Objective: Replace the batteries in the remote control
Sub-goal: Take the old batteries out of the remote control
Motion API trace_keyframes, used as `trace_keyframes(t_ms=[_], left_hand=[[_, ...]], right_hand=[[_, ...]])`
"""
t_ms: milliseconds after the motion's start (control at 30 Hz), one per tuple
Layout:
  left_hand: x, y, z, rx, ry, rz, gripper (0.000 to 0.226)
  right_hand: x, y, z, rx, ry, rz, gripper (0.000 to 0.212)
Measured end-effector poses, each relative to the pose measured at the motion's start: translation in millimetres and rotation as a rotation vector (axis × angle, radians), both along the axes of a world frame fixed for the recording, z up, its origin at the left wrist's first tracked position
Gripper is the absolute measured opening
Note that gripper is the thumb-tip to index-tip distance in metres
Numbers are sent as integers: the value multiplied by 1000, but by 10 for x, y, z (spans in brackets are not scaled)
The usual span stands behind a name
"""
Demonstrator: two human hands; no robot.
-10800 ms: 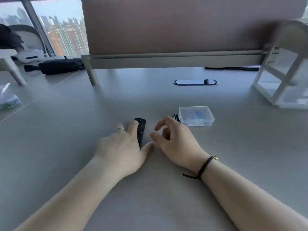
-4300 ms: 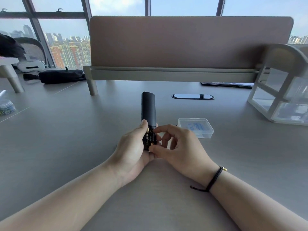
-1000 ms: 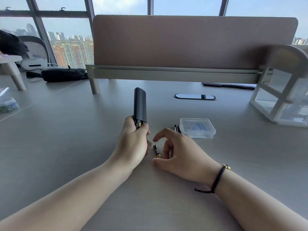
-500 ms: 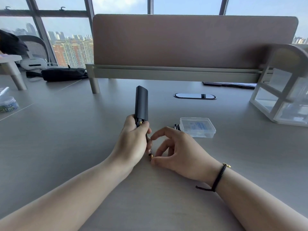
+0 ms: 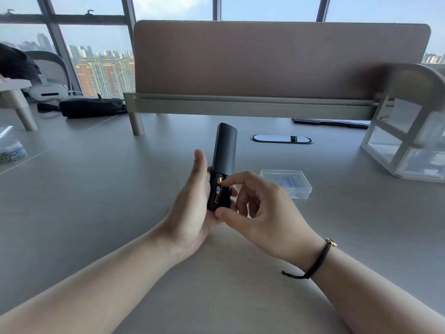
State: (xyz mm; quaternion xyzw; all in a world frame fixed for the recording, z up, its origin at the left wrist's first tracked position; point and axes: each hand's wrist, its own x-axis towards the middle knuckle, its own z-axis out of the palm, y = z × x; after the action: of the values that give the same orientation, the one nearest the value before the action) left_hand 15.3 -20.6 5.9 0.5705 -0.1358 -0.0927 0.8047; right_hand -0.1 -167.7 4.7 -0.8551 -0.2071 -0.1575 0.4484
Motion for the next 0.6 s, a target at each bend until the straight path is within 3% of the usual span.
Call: trace_keyframes(t_ms=[600], left_hand=[[-40, -37, -25, 79, -113, -84, 92]], right_hand=[[19, -22, -9, -13, -33, -35, 29]])
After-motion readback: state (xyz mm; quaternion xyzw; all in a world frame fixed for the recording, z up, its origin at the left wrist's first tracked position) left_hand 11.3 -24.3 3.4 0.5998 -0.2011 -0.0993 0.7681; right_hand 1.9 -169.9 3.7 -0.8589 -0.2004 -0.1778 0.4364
